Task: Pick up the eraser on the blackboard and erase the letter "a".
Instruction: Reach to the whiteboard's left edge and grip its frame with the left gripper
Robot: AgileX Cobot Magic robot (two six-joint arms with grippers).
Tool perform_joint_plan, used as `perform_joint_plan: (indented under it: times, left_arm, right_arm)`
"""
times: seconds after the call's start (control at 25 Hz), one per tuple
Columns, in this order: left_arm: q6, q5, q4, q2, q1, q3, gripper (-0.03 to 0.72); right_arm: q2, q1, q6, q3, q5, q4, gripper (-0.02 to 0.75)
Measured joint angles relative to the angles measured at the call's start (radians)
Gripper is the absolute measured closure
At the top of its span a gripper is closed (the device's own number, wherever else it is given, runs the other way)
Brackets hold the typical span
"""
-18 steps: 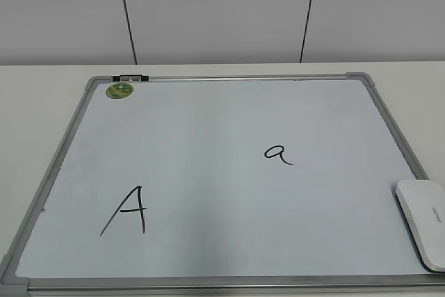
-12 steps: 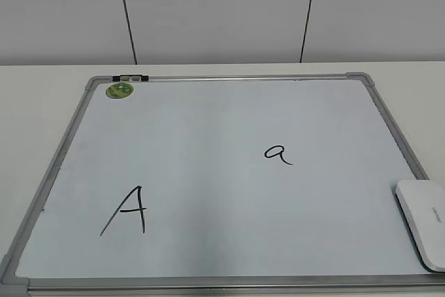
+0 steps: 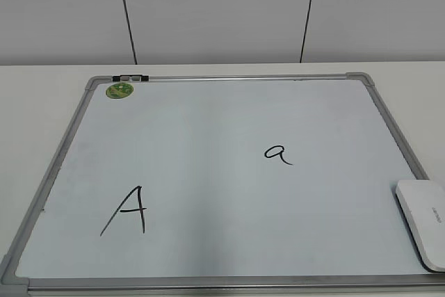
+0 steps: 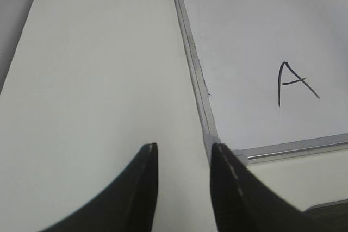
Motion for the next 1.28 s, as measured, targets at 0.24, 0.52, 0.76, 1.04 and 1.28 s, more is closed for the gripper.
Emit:
perform_joint_plan:
  times: [0.24, 0.52, 0.76, 1.04, 1.28]
  left_arm:
    - [0.000, 0.000, 0.000, 0.000, 0.000, 0.000, 0.446]
    - [0.000, 0.000, 0.000, 0.000, 0.000, 0.000, 0.446]
    - [0.000, 0.000, 0.000, 0.000, 0.000, 0.000, 0.396]
    - [0.000, -0.024, 0.000, 0.011, 0.000, -0.056, 0.096]
    - [0.000, -0.118, 0.000, 0.182, 0.000, -0.085, 0.041]
  right_arm:
    - [0.000, 0.000, 0.000, 0.000, 0.000, 0.000, 0.152]
    - [0.000, 0.000, 0.000, 0.000, 0.000, 0.000, 0.151]
    - [0.000, 0.000, 0.000, 0.000, 0.000, 0.000, 0.152]
    - [0.000, 0.000, 0.000, 0.000, 0.000, 0.000, 0.151]
    - [0.000, 0.000, 0.000, 0.000, 0.000, 0.000, 0.151]
